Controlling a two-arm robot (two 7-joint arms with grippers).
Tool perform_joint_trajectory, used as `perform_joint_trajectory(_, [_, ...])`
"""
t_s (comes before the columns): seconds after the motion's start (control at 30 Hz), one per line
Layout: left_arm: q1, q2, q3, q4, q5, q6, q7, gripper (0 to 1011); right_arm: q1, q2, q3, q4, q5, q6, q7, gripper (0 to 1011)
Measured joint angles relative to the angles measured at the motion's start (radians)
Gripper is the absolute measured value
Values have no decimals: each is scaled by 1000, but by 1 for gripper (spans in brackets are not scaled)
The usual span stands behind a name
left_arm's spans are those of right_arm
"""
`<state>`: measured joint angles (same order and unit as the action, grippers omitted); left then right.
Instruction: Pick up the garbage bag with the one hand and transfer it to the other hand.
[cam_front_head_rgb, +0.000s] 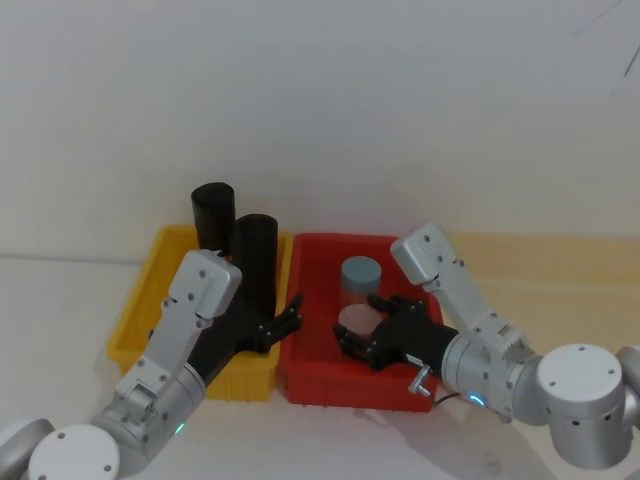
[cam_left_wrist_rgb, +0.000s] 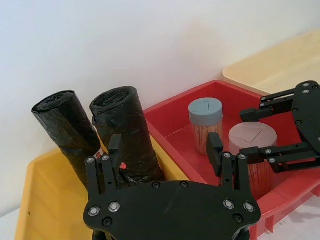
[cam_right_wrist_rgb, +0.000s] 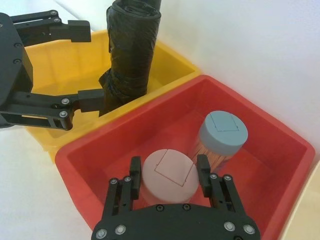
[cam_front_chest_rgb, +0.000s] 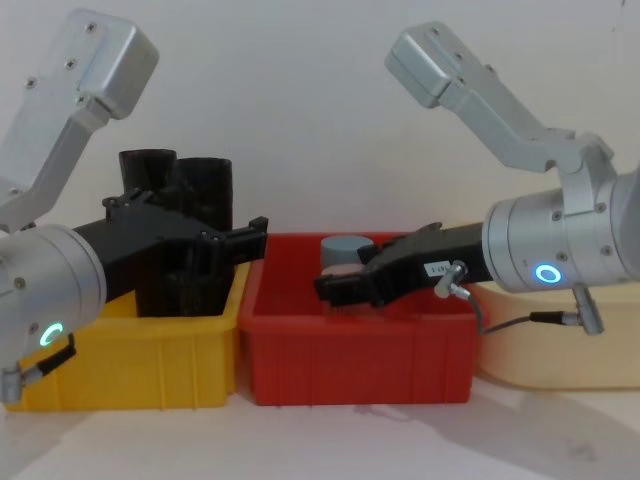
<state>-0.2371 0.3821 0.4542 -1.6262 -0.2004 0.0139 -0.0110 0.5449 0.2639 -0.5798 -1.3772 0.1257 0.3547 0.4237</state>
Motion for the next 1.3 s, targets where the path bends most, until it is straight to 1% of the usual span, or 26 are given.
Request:
perform_joint_trajectory(0.17, [0, 0, 0, 0, 0, 0, 0, 1001, -1, 0, 6, -3, -1, -1, -1, 660])
perform_joint_trajectory(0.43, [0, 0, 0, 0, 0, 0, 0, 1001, -11, 9, 46, -49, 0, -19, -28, 660])
perform_joint_trajectory(0.47, [0, 0, 0, 0, 0, 0, 0, 1001, -12, 13, 59, -63, 0, -23, -35, 660])
perform_joint_trajectory(0.57, [0, 0, 0, 0, 0, 0, 0, 1001, -14, 18, 76, -80, 0, -29, -46, 660])
perform_joint_trajectory(0.67, [0, 0, 0, 0, 0, 0, 0, 1001, -15, 26, 108, -109, 0, -37, -68, 660])
perform_joint_trajectory(0.7, [0, 0, 0, 0, 0, 0, 0, 1000, -15, 26, 108, -109, 0, -37, -68, 660])
perform_joint_trajectory(0.77, [0, 0, 0, 0, 0, 0, 0, 1000, -15, 34, 135, -130, 0, -39, -87, 660])
perform_joint_trajectory(0.87, [0, 0, 0, 0, 0, 0, 0, 1000, -15, 39, 154, -143, 0, -40, -100, 660])
perform_joint_trajectory(0.9, [0, 0, 0, 0, 0, 0, 0, 1000, -16, 44, 168, -150, -1, -40, -110, 660])
perform_joint_trajectory(0.97, [0, 0, 0, 0, 0, 0, 0, 1000, -17, 49, 183, -157, -2, -39, -119, 660])
perform_joint_trajectory(1.03, [0, 0, 0, 0, 0, 0, 0, 1001, -19, 53, 193, -162, -4, -36, -129, 660])
perform_joint_trajectory(1.13, [0, 0, 0, 0, 0, 0, 0, 1001, -26, 65, 221, -170, -10, -20, -148, 660])
perform_joint_trajectory(1.3, [0, 0, 0, 0, 0, 0, 0, 1001, -40, 82, 246, -172, -17, 6, -161, 660])
